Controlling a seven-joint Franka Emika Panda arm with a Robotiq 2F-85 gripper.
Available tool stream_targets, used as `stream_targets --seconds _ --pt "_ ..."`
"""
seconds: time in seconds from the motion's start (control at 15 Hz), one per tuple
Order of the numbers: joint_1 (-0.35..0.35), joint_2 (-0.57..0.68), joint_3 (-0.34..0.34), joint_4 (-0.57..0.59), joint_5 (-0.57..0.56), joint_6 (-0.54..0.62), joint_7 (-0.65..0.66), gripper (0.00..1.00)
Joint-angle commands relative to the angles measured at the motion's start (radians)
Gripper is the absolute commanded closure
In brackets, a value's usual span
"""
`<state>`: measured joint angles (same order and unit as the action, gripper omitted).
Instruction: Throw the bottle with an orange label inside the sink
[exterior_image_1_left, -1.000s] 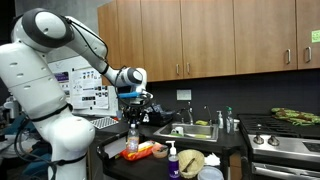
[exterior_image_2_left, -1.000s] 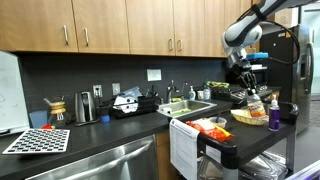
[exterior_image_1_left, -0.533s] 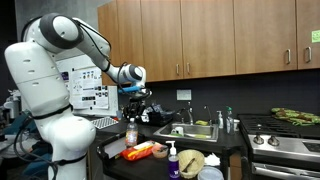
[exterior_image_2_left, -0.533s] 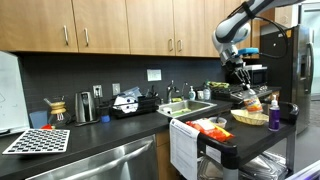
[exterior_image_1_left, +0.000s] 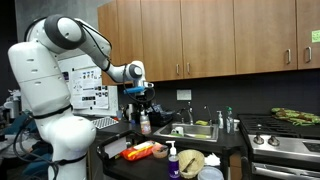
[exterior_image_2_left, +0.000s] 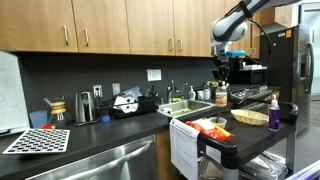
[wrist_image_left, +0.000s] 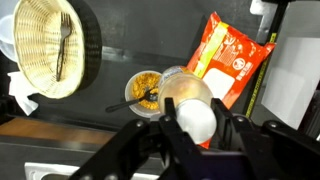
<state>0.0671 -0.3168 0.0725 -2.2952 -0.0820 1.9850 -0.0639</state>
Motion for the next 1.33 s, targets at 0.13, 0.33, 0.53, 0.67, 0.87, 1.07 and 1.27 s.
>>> stream_targets --seconds 0.13,0.33,0.53,0.67,0.87,1.07,1.27 --pt "-0.007 -0.019 0.000 -0.021 -0.016 -0.055 0.021 0.86" --pt "-0.014 -0.009 0.003 0.000 -0.022 -0.237 0.055 0.86" --pt "-0.019 0.003 0.005 0.022 -0.009 -0.394 0.114 0.86" --pt "-0.022 0.024 0.001 0.045 -0.006 -0.494 0.136 0.86" --pt "-0.024 0.064 -0.009 0.090 0.013 -0.632 0.133 0.86" --pt "-0.023 0.040 -0.022 0.087 0.038 -0.530 0.118 0.86" --pt "-0.026 0.024 -0.038 0.089 0.114 -0.368 0.120 0.86"
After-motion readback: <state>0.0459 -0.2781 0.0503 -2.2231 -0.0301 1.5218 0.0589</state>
